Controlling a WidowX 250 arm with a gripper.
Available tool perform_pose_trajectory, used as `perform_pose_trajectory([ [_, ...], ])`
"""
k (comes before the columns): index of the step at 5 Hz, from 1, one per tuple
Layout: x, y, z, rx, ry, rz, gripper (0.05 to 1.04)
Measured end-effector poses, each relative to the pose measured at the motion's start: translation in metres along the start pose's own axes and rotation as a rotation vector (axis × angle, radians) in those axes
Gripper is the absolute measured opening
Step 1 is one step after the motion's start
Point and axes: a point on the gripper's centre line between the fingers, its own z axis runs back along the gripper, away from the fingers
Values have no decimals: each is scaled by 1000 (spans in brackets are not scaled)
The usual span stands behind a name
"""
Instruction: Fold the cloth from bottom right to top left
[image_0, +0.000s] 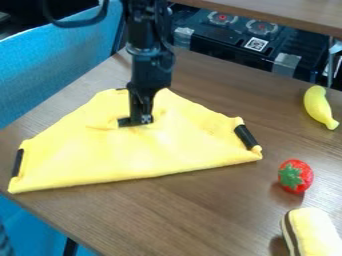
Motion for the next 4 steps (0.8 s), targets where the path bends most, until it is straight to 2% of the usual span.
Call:
perform_pose_trajectory([
  [1,-10,29,6,-8,-1,24,59],
  [2,-10,50,6,-7,6,21,59],
  [3,-12,74,2,-26,18,33,59],
  [4,-7,93,-3,-21,31,33,59],
])
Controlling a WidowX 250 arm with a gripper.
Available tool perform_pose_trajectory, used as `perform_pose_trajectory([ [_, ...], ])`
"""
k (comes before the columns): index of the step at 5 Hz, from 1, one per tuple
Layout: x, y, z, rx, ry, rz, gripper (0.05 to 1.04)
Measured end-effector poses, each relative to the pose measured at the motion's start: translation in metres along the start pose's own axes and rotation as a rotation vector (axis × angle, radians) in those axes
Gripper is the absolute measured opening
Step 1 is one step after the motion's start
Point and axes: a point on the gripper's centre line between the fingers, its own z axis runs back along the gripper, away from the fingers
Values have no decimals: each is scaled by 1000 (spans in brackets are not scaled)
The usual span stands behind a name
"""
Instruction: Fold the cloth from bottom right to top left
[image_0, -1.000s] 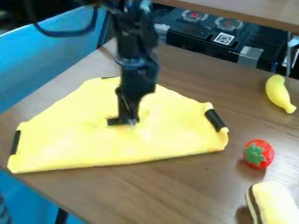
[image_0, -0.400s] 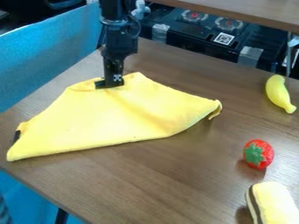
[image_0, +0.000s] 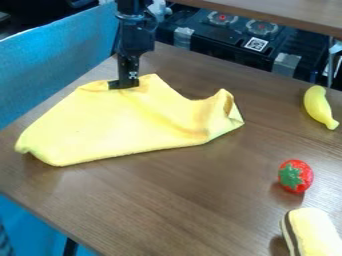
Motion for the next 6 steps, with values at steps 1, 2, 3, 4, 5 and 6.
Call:
perform_pose_trajectory([
  [1,4,10,-7,7,13,-7,84],
  [2,8,18,-9,9,12,-21,221],
  [3,10,21,-11,22,-4,-28,478],
  [4,7,24,-11,29,-15,-36,814],
  [5,8,21,-15,24,-26,-46,1001],
  [6,4,21,3,41,-82,-30,1001],
])
